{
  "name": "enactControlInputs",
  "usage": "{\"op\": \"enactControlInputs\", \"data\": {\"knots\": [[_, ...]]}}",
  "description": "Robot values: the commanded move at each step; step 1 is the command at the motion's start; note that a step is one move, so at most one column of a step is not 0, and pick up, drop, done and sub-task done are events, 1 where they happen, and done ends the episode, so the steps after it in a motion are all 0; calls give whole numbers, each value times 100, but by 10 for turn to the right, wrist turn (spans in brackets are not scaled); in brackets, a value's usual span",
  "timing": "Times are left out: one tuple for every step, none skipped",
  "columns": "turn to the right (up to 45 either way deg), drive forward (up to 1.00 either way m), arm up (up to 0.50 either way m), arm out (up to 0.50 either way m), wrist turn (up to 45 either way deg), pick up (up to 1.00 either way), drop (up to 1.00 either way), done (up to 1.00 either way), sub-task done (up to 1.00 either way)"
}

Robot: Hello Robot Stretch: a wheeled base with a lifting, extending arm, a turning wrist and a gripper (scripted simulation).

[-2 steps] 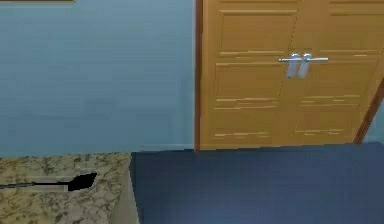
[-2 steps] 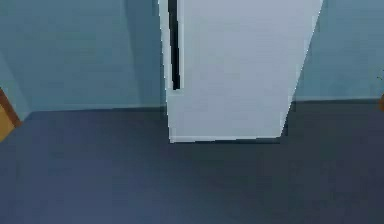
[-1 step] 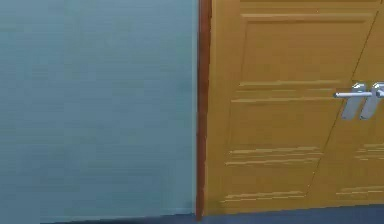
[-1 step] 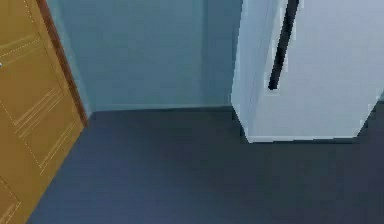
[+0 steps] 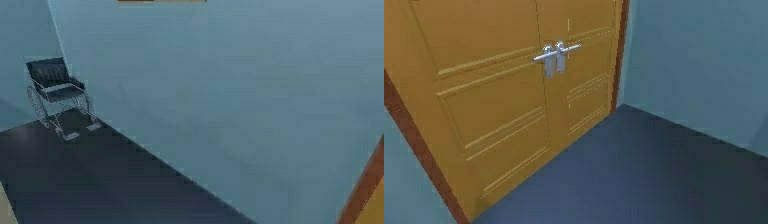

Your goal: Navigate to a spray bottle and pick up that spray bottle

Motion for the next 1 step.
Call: {"op": "enactControlInputs", "data": {"knots": [[-60, 0, 0, 0, 0, 0, 0, 0, 0]]}}
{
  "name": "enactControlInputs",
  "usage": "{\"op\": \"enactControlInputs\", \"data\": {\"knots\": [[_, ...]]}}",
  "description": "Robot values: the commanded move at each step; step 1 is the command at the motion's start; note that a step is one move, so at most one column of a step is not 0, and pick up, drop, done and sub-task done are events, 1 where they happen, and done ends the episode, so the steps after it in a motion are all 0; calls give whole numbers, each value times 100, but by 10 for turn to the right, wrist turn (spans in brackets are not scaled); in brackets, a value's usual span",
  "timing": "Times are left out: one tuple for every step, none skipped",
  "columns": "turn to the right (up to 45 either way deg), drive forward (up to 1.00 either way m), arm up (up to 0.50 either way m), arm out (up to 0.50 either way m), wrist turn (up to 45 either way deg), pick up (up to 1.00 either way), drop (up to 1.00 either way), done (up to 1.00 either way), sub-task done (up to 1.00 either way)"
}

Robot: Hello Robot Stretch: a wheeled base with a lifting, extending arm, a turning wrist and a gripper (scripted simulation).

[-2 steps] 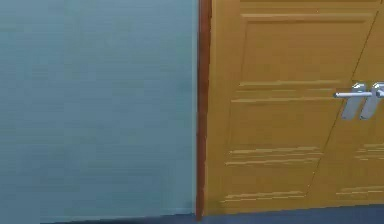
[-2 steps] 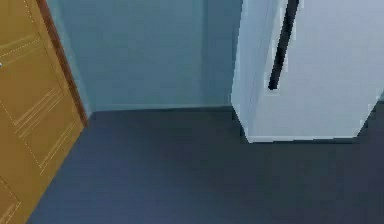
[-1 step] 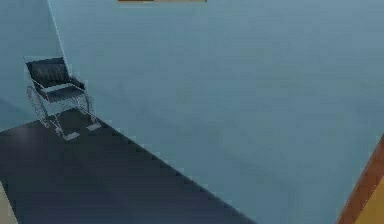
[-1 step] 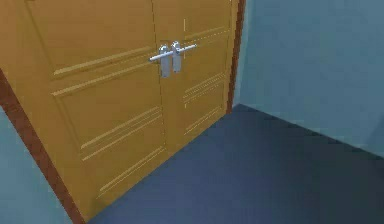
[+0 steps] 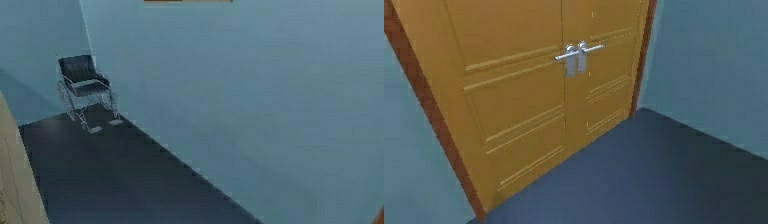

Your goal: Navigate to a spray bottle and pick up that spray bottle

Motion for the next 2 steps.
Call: {"op": "enactControlInputs", "data": {"knots": [[0, 20, 0, 0, 0, 0, 0, 0, 0], [-420, 0, 0, 0, 0, 0, 0, 0, 0]]}}
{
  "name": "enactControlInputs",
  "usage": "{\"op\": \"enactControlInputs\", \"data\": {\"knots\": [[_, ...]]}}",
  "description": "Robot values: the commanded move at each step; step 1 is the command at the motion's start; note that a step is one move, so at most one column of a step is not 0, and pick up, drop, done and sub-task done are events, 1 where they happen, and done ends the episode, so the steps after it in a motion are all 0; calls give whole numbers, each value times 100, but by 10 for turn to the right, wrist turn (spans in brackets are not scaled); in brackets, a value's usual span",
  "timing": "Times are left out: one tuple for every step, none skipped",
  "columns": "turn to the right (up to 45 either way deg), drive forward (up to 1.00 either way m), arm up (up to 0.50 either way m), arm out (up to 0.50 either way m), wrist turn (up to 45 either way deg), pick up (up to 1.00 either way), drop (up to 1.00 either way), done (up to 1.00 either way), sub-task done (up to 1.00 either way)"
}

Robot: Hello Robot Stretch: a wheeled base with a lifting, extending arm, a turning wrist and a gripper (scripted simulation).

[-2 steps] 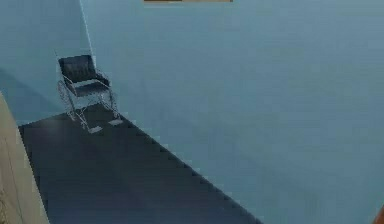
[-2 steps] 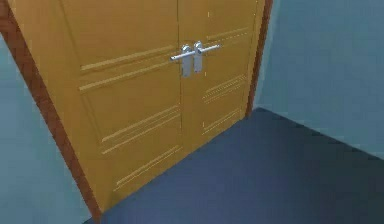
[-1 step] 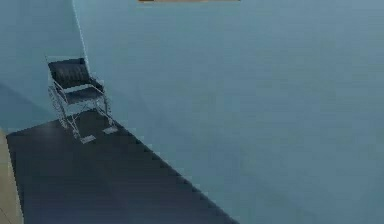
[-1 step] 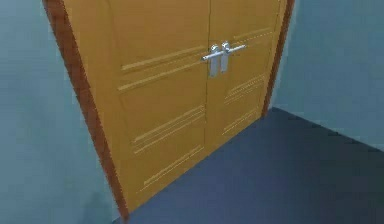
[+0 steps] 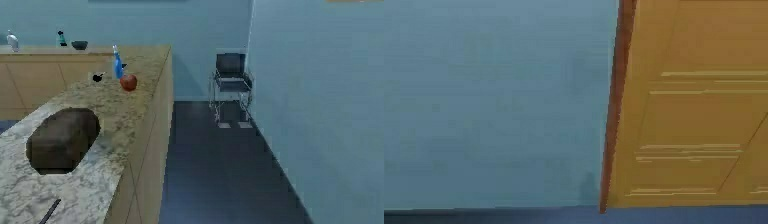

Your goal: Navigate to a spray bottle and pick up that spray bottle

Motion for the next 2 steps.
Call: {"op": "enactControlInputs", "data": {"knots": [[0, 100, 0, 0, 0, 0, 0, 0, 0], [0, 40, 0, 0, 0, 0, 0, 0, 0]]}}
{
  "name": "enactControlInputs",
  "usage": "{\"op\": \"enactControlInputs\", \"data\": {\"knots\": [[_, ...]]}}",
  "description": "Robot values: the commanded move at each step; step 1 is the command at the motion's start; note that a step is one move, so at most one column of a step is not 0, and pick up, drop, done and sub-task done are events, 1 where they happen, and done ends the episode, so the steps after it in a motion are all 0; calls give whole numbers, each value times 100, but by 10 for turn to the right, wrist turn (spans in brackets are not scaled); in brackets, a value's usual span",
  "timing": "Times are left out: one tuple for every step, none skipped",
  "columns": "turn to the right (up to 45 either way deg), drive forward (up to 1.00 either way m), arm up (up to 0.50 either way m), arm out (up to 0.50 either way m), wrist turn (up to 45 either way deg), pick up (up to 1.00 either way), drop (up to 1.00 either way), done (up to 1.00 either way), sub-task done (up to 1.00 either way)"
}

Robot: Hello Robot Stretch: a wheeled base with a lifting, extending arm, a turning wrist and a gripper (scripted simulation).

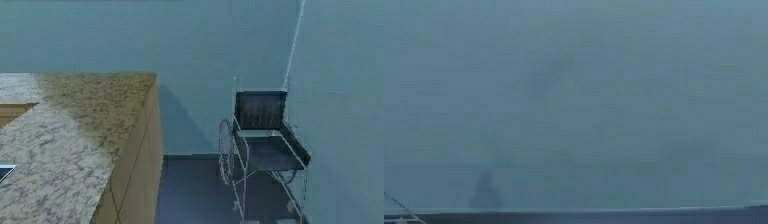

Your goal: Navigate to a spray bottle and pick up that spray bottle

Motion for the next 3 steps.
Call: {"op": "enactControlInputs", "data": {"knots": [[-450, 0, 0, 0, 0, 0, 0, 0, 0], [-450, 0, 0, 0, 0, 0, 0, 0, 0], [-450, 0, 0, 0, 0, 0, 0, 0, 0]]}}
